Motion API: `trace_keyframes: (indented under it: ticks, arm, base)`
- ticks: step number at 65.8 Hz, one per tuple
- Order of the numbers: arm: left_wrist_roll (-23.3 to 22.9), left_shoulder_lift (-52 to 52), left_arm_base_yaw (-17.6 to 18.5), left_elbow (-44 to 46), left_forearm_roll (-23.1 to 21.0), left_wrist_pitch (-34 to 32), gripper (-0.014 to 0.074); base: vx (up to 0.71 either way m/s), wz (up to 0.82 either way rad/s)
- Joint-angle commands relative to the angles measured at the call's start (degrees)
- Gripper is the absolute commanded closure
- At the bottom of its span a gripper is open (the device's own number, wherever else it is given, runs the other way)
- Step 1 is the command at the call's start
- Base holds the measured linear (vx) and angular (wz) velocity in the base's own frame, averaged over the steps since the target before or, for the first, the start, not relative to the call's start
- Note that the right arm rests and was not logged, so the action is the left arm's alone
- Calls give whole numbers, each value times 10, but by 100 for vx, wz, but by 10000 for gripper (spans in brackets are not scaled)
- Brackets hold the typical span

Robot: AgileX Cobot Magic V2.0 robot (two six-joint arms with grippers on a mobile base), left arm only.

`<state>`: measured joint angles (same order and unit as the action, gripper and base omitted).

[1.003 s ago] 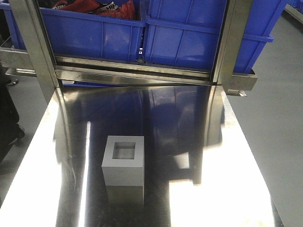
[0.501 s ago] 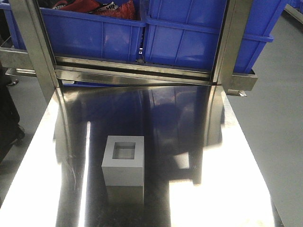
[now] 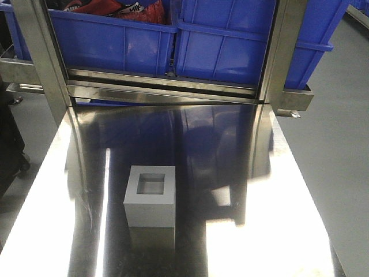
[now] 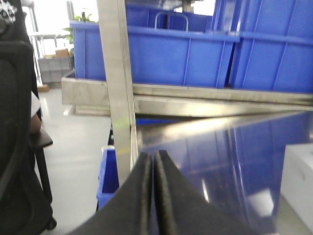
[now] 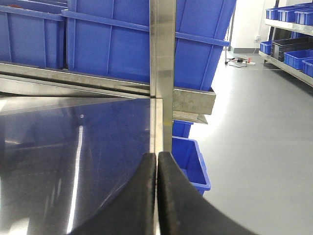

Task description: Sort gray base to blue bin

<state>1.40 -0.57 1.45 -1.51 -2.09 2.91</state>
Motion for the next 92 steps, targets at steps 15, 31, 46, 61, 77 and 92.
trace_keyframes:
  ticks: [15, 31, 46, 61, 77, 92]
  arm:
    - [0, -8, 5, 26, -1, -87, 602]
    - [-1, 51, 5, 90, -1, -86, 602]
    - [-5, 171, 5, 182, -1, -47, 602]
    - [-5, 288, 5, 289, -1, 89, 602]
    - [-5, 390, 5, 347, -1, 229, 602]
    - [-5, 419, 5, 348, -1, 233, 602]
  base:
    - [0, 0]
    - [0, 0]
    - [0, 0]
    - [0, 0]
    - [0, 0]
    - [0, 0]
